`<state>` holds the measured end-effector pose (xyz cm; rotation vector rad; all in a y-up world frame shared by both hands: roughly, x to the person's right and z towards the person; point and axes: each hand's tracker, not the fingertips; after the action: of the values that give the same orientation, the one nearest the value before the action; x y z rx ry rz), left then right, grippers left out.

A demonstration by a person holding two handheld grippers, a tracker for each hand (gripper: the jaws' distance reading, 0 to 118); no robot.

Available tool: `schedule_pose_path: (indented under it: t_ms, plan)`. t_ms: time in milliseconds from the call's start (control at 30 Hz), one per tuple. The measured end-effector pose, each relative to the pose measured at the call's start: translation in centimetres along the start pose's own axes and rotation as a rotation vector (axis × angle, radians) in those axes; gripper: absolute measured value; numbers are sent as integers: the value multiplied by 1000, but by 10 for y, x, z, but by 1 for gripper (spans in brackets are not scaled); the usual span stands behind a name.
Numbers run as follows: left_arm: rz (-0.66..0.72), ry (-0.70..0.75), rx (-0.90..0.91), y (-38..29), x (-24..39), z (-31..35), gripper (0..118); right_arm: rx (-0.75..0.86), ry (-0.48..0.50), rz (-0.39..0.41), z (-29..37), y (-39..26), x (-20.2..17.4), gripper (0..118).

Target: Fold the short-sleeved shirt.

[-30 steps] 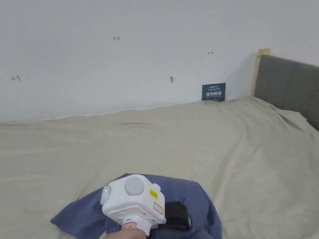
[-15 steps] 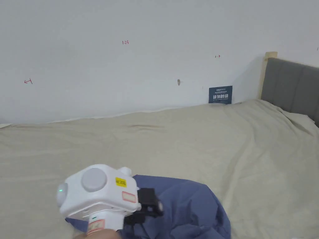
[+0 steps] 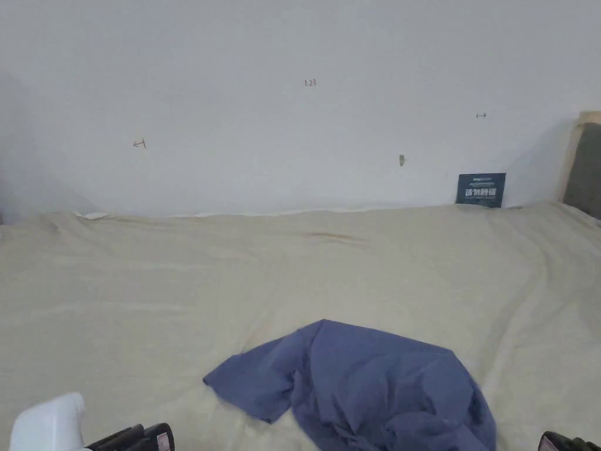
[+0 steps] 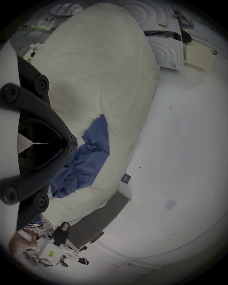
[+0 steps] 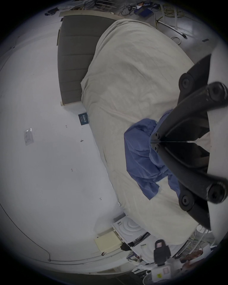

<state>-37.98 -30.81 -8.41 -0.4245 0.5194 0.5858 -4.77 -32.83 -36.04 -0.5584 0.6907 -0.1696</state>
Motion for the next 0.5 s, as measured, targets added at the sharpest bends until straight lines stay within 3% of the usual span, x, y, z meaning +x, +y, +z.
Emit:
schedule_pose_path:
  t_ms: [167,200,267,300,333,500]
  plan:
    - [-67,41,-13,3,14,-10,0,-2,17,45,-1,-2,-11,0]
    - [-69,39,-14,4,18,-16,7,-6,25,42,-1,-3,-11,0]
    - [-67,30,-32,5,24,-35,80,-14,32,44,-2,-5,-11,0]
    - [-64,20,-90,4,27,-49,106,-19,33,47,-4,-6,-11,0]
    - [-61,9,-133,1,28,-62,112,-26,32,48,-5,-7,-11,0]
    - [-61,35,-295,-13,33,-140,112,-76,36,31,-12,-16,-6,0]
